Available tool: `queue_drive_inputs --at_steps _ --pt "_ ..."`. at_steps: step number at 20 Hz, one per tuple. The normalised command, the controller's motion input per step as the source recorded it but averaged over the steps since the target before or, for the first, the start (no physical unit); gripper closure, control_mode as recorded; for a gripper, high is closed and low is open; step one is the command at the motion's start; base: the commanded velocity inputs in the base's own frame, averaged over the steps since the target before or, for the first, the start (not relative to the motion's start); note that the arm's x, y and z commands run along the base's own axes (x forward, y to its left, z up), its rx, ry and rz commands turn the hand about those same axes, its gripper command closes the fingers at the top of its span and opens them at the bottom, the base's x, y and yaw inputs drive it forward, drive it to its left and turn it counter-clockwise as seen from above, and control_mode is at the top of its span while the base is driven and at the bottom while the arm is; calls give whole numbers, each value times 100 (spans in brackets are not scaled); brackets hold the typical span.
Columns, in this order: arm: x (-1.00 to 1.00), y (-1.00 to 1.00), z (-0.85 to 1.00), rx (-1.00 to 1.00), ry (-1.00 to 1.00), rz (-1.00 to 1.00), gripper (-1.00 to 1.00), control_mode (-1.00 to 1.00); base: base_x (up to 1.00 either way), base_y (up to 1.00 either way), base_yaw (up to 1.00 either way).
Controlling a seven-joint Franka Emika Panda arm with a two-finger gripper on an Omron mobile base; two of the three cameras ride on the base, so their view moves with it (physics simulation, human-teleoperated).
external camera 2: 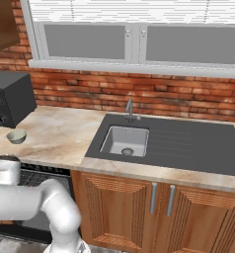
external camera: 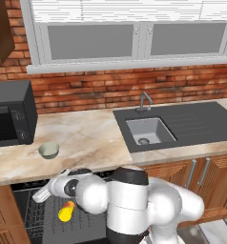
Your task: Pick up the cup and bowl from the counter, place them in the dishwasher, and close the dishwasher door.
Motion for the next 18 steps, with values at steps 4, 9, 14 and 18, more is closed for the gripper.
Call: queue_drive_inputs --at_steps 4,9,14,18 --pt "12 0 24 -9 10 0 -100 -100 0 0 0" --pt "3 0 54 -1 8 0 -100 -100 0 0 0" --pt "0 0 33 -5 1 0 -100 -100 0 0 0" --pt "0 0 32 -12 1 0 -100 -100 0 0 0"
